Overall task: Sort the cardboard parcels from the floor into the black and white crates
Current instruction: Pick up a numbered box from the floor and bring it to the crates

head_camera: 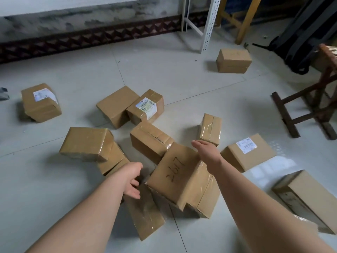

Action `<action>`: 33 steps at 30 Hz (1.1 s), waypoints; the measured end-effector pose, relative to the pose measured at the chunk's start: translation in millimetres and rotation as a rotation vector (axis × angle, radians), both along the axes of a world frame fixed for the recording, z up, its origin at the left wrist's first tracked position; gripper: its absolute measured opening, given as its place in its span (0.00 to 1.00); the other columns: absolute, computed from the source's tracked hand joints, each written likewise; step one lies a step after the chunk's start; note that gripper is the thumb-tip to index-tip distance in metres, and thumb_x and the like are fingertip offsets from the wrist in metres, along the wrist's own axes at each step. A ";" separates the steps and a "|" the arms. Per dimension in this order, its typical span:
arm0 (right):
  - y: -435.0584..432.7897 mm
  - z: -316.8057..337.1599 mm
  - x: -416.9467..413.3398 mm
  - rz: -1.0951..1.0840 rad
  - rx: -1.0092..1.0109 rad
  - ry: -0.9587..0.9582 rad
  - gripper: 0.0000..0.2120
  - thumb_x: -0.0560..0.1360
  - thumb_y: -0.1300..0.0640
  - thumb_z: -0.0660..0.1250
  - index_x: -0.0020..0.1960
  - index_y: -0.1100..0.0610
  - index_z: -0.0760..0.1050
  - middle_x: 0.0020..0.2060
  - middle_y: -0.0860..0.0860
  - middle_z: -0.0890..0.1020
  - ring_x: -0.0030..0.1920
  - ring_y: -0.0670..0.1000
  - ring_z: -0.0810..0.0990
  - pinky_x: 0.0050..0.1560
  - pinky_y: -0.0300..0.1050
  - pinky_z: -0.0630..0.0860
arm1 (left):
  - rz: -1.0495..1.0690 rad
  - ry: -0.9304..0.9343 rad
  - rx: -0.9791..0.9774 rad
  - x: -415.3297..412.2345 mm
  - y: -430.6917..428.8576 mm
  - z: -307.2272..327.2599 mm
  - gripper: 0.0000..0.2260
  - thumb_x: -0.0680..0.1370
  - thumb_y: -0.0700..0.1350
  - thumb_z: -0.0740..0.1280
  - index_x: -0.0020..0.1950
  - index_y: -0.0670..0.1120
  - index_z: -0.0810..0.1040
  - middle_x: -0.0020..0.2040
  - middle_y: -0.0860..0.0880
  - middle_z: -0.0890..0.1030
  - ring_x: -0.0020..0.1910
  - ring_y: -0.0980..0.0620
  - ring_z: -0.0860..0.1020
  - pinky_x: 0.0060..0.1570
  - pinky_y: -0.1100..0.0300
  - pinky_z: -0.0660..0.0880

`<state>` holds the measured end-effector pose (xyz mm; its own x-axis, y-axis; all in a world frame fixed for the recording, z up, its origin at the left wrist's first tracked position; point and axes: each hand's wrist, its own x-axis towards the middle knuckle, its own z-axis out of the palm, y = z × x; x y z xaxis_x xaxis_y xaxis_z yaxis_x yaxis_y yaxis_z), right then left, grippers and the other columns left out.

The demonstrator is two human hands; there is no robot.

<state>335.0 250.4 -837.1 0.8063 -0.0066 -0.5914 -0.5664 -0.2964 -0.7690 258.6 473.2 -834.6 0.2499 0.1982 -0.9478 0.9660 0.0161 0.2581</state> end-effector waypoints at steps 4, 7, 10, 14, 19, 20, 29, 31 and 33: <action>-4.1 -22.2 -8.2 0.040 -0.018 0.021 0.17 0.81 0.51 0.62 0.64 0.58 0.77 0.56 0.51 0.78 0.54 0.51 0.75 0.53 0.41 0.69 | 0.122 -0.066 -0.118 -4.1 -10.5 -21.9 0.23 0.84 0.47 0.57 0.77 0.42 0.59 0.76 0.37 0.62 0.70 0.32 0.67 0.63 0.40 0.71; -13.9 -24.8 -15.7 0.036 0.006 -0.020 0.15 0.81 0.52 0.61 0.62 0.57 0.79 0.58 0.52 0.80 0.57 0.51 0.77 0.57 0.43 0.72 | 0.160 -0.206 -0.045 -4.3 -25.1 -17.7 0.17 0.83 0.43 0.58 0.71 0.41 0.67 0.70 0.40 0.70 0.67 0.38 0.71 0.59 0.45 0.74; -32.2 -10.9 -11.1 -0.029 0.027 -0.062 0.16 0.81 0.53 0.59 0.65 0.56 0.77 0.61 0.50 0.78 0.62 0.52 0.75 0.65 0.46 0.70 | 0.210 -0.387 0.044 7.6 -31.3 -12.3 0.04 0.82 0.40 0.60 0.54 0.43 0.73 0.55 0.45 0.77 0.49 0.47 0.78 0.47 0.53 0.79; -61.4 10.6 -6.5 -0.089 0.016 -0.158 0.17 0.81 0.52 0.58 0.63 0.54 0.79 0.61 0.50 0.79 0.62 0.51 0.76 0.56 0.43 0.72 | 0.318 -0.594 0.029 29.3 -46.1 -3.3 0.07 0.79 0.39 0.62 0.55 0.45 0.76 0.54 0.44 0.81 0.51 0.48 0.80 0.46 0.54 0.79; -94.2 10.9 -27.5 -0.168 0.102 -0.083 0.13 0.80 0.52 0.58 0.50 0.51 0.82 0.45 0.48 0.79 0.43 0.47 0.77 0.36 0.38 0.69 | 0.195 -0.658 -0.025 30.4 -86.1 -7.5 0.10 0.81 0.41 0.62 0.59 0.46 0.79 0.57 0.47 0.82 0.55 0.49 0.79 0.52 0.52 0.78; -102.1 7.7 -31.9 -0.192 0.115 -0.070 0.13 0.80 0.52 0.58 0.51 0.51 0.81 0.45 0.48 0.79 0.43 0.47 0.76 0.37 0.39 0.68 | 0.170 -0.651 -0.045 27.7 -93.2 -8.3 0.13 0.81 0.42 0.62 0.64 0.48 0.78 0.58 0.48 0.81 0.57 0.47 0.79 0.56 0.50 0.77; -141.2 -22.2 -70.4 -0.345 0.181 0.083 0.09 0.76 0.49 0.65 0.52 0.49 0.81 0.50 0.47 0.81 0.56 0.52 0.76 0.65 0.55 0.64 | 0.116 -0.646 0.026 10.6 -121.9 -30.0 0.13 0.81 0.46 0.64 0.65 0.50 0.77 0.63 0.49 0.78 0.63 0.46 0.75 0.65 0.43 0.72; -141.1 -28.0 -77.4 -0.350 0.216 0.110 0.13 0.77 0.49 0.64 0.59 0.50 0.79 0.55 0.48 0.79 0.59 0.54 0.75 0.67 0.60 0.63 | 0.081 -0.645 0.045 7.2 -124.4 -35.1 0.14 0.81 0.47 0.64 0.67 0.48 0.76 0.63 0.48 0.79 0.61 0.47 0.76 0.65 0.46 0.72; -139.7 -33.8 -82.2 -0.365 0.248 0.119 0.13 0.77 0.49 0.64 0.60 0.50 0.78 0.57 0.49 0.79 0.57 0.53 0.76 0.68 0.60 0.63 | 0.065 -0.637 0.049 5.5 -126.2 -40.7 0.16 0.81 0.46 0.63 0.68 0.46 0.74 0.61 0.46 0.79 0.60 0.47 0.77 0.64 0.48 0.73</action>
<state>252.8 110.7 -870.9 0.7040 -0.1240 -0.6992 -0.6881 0.1243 -0.7149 264.1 347.0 -875.3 0.7467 0.2712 -0.6073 0.6208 0.0434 0.7827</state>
